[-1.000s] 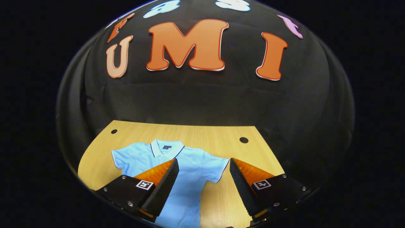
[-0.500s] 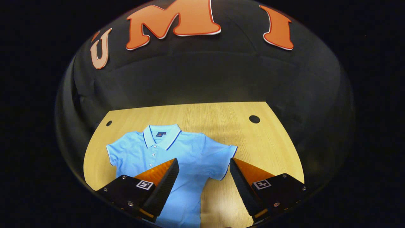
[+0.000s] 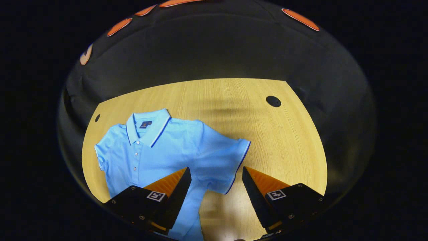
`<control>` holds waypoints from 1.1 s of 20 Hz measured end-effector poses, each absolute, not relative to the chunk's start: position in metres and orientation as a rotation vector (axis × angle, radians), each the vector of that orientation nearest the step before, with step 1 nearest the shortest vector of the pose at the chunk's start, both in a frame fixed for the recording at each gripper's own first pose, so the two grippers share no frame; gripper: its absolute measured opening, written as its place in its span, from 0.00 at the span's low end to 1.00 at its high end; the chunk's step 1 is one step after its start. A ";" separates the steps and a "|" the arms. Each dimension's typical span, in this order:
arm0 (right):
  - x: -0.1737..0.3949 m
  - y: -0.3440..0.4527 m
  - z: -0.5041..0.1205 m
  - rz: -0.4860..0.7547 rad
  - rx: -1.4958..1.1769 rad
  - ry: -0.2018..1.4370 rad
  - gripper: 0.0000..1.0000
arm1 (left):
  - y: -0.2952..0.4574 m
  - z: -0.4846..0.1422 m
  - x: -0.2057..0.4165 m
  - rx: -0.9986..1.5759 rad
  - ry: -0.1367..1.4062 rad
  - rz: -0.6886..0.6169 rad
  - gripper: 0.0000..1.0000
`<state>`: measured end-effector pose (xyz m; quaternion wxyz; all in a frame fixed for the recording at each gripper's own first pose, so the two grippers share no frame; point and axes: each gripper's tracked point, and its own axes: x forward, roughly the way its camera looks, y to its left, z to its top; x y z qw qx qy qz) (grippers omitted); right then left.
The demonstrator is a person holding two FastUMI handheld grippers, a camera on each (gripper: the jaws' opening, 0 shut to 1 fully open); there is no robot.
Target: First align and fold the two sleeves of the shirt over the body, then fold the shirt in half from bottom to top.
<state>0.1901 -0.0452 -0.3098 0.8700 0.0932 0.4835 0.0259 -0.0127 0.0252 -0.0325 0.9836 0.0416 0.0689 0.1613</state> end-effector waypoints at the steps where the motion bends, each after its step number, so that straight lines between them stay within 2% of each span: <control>1: 0.193 -0.047 -0.316 0.046 0.207 1.031 0.93 | 0.024 -0.033 -0.013 0.087 0.146 0.330 0.99; 8: 0.199 -0.053 -0.360 -0.002 0.215 1.135 0.81 | 0.016 -0.037 -0.013 0.115 0.187 0.348 1.00; 11: 0.205 -0.053 -0.370 -0.001 0.220 1.146 0.79 | 0.012 -0.042 -0.013 0.117 0.207 0.352 1.00; 13: 0.205 -0.056 -0.378 -0.013 0.211 1.166 0.74 | 0.006 -0.041 -0.012 0.125 0.212 0.347 1.00; 14: 0.201 -0.055 -0.382 -0.008 0.216 1.189 0.66 | 0.003 -0.042 -0.010 0.130 0.213 0.344 1.00; 15: 0.206 -0.055 -0.381 -0.016 0.223 1.163 0.67 | 0.001 -0.041 -0.008 0.136 0.214 0.341 1.00; 17: 0.209 -0.059 -0.379 -0.020 0.230 1.162 0.61 | -0.004 -0.041 -0.007 0.142 0.217 0.334 1.00; 19: 0.210 -0.058 -0.381 0.000 0.222 1.146 0.46 | -0.010 -0.041 -0.006 0.148 0.221 0.326 1.00; 20: 0.211 -0.057 -0.380 -0.002 0.238 1.140 0.24 | -0.013 -0.043 -0.004 0.152 0.223 0.322 1.00; 22: 0.211 -0.058 -0.378 0.006 0.295 1.141 0.10 | -0.018 -0.041 -0.004 0.156 0.223 0.313 1.00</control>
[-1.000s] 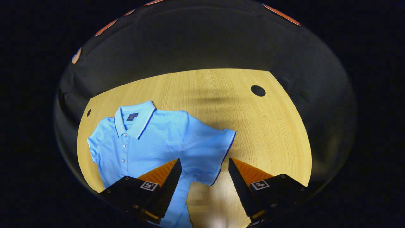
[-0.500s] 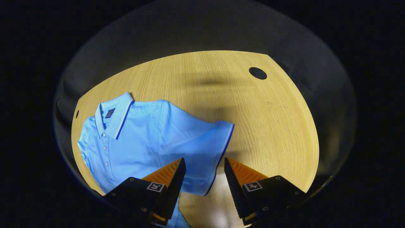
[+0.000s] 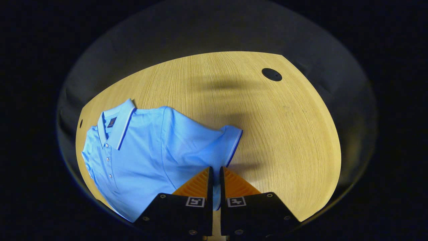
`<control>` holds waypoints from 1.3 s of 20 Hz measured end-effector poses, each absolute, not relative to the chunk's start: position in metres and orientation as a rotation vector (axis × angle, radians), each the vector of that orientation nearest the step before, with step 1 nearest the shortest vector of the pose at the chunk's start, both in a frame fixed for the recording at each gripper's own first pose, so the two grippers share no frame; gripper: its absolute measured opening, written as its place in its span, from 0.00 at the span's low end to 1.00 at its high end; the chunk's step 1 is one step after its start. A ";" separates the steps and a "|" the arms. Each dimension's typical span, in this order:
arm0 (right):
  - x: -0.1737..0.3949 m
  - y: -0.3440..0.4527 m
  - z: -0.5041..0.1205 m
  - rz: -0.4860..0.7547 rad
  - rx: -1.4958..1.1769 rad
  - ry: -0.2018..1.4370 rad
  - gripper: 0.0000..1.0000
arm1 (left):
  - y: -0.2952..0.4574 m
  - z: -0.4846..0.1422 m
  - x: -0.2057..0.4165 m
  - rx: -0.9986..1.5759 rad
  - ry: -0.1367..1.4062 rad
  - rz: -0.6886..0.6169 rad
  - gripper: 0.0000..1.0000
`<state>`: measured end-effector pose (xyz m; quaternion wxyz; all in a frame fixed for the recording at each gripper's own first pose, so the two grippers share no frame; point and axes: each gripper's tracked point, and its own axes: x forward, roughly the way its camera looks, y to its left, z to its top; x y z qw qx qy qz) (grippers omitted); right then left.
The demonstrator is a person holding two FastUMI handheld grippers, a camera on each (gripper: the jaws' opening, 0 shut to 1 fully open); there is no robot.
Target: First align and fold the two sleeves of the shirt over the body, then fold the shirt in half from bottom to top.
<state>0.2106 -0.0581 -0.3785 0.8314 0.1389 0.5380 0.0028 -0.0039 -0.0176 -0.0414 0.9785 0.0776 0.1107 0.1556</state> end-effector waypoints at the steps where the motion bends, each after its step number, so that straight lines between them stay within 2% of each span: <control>1: 0.212 -0.053 -0.376 0.021 0.364 1.143 0.09 | -0.019 -0.040 -0.003 0.160 0.222 0.310 1.00; 3: 0.217 -0.051 -0.368 0.040 0.428 1.115 0.05 | -0.020 -0.038 -0.003 0.170 0.224 0.311 1.00; 11: 0.236 -0.013 -0.312 0.183 0.448 0.972 0.05 | -0.014 -0.032 -0.002 0.209 0.223 0.340 1.00; 17: 0.237 0.036 -0.299 0.284 0.426 0.966 0.05 | 0.004 -0.041 -0.006 0.197 0.251 0.387 1.00; 19: 0.235 0.055 -0.294 0.333 0.447 0.970 0.05 | 0.013 -0.048 0.002 0.218 0.266 0.367 1.00; 25: 0.225 0.092 -0.270 0.476 0.512 0.941 0.18 | 0.033 -0.098 0.026 0.132 0.391 0.308 1.00; 26: 0.223 0.093 -0.266 0.487 0.513 0.931 0.26 | 0.037 -0.107 0.029 0.100 0.409 0.307 1.00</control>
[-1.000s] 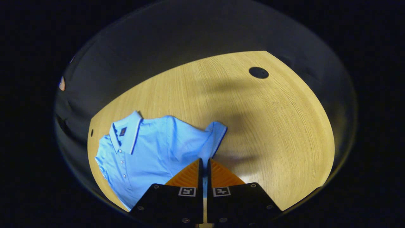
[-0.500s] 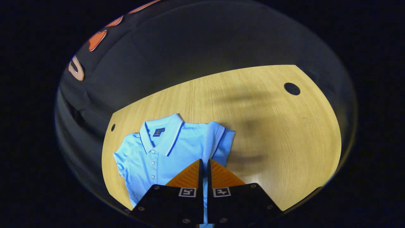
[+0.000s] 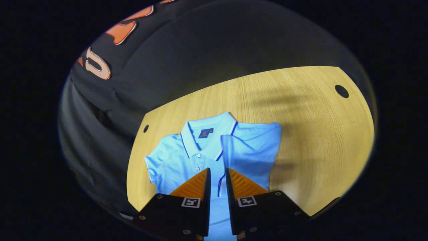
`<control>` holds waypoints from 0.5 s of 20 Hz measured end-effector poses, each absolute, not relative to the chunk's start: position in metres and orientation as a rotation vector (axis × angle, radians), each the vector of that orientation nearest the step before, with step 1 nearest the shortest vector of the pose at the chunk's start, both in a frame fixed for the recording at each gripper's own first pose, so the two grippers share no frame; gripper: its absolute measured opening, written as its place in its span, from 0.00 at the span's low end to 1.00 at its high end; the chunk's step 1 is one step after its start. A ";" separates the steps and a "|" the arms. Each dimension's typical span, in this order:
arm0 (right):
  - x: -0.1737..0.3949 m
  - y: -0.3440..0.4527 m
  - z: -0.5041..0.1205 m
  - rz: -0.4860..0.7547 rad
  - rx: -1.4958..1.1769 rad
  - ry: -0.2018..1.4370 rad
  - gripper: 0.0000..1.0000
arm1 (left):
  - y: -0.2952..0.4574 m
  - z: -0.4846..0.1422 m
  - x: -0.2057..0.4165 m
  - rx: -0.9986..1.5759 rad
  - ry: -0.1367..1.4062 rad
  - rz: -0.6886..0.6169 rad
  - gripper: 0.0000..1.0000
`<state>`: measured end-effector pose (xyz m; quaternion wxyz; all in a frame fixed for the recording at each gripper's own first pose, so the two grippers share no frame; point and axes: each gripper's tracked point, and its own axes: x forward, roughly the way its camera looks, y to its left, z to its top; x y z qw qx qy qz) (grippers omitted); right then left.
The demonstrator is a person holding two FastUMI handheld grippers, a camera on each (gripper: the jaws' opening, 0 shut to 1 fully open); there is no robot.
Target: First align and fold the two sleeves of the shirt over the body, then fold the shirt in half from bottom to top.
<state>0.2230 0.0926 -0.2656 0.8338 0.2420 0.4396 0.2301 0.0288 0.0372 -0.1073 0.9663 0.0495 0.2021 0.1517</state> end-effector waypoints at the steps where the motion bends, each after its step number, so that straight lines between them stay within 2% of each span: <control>1: 0.223 0.091 -0.261 0.493 0.508 0.915 0.30 | 0.039 -0.118 0.032 0.062 0.433 0.295 1.00; 2: 0.223 0.087 -0.256 0.494 0.499 0.894 0.39 | 0.040 -0.129 0.036 0.025 0.461 0.283 0.98; 3: 0.224 0.082 -0.251 0.490 0.487 0.874 0.42 | 0.044 -0.139 0.038 -0.005 0.485 0.283 1.00; 4: 0.221 0.077 -0.245 0.487 0.472 0.853 0.51 | 0.047 -0.147 0.040 -0.033 0.517 0.278 1.00; 5: 0.220 0.071 -0.240 0.480 0.457 0.832 0.56 | 0.052 -0.154 0.042 -0.057 0.545 0.276 1.00; 6: 0.217 0.066 -0.234 0.475 0.443 0.809 0.55 | 0.056 -0.165 0.040 -0.075 0.584 0.263 1.00; 7: 0.214 0.061 -0.227 0.466 0.429 0.791 0.70 | 0.059 -0.175 0.037 -0.089 0.627 0.246 1.00; 8: 0.208 0.057 -0.224 0.456 0.413 0.776 0.79 | 0.067 -0.185 0.041 -0.097 0.658 0.248 1.00; 9: 0.203 0.053 -0.220 0.445 0.397 0.758 0.73 | 0.074 -0.195 0.045 -0.110 0.681 0.240 1.00; 10: 0.196 0.050 -0.216 0.428 0.381 0.738 0.89 | 0.078 -0.205 0.049 -0.129 0.705 0.227 1.00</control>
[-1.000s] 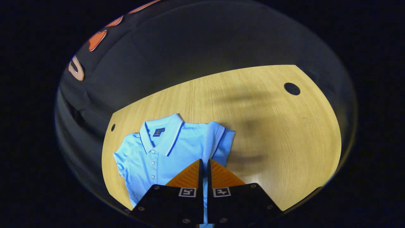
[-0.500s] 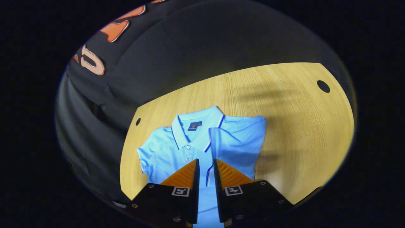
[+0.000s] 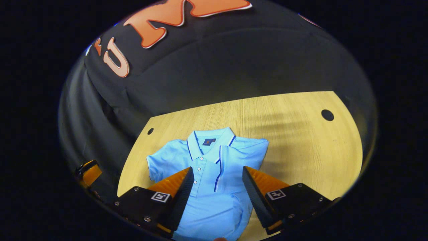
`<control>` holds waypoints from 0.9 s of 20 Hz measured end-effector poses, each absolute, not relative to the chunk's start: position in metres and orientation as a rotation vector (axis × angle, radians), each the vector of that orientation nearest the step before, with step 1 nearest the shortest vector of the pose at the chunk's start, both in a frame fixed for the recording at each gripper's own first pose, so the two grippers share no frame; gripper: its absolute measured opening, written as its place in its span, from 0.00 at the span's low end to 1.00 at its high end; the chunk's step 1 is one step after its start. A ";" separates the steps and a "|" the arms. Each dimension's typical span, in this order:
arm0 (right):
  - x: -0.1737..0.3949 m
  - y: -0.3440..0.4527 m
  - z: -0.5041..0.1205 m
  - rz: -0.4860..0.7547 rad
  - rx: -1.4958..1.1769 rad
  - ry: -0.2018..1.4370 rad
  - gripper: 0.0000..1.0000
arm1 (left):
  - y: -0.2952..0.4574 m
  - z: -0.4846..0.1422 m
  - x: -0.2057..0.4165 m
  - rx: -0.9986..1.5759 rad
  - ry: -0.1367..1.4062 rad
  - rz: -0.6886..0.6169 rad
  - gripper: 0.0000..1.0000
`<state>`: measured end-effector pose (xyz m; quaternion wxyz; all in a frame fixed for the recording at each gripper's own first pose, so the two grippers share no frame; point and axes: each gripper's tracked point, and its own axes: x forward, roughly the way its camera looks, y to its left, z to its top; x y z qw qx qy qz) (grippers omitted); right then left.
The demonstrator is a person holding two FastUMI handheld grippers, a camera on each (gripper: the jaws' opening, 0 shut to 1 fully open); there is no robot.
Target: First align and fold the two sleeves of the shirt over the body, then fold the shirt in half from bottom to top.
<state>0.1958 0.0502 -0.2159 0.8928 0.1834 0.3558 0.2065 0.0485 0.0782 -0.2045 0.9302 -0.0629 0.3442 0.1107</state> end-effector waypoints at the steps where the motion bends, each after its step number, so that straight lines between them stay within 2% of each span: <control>1: 0.190 0.045 -0.209 0.410 0.370 0.716 0.93 | 0.084 -0.214 0.053 -0.152 0.729 0.213 1.00; 2: 0.183 0.040 -0.204 0.391 0.363 0.696 0.96 | 0.090 -0.222 0.055 -0.173 0.747 0.204 1.00; 6: 0.158 0.019 -0.192 0.304 0.290 0.625 0.98 | 0.116 -0.256 0.064 -0.253 0.856 0.204 0.99; 18: 0.077 -0.015 -0.180 0.110 0.324 0.593 0.99 | 0.157 -0.388 0.074 -0.396 1.247 0.275 0.98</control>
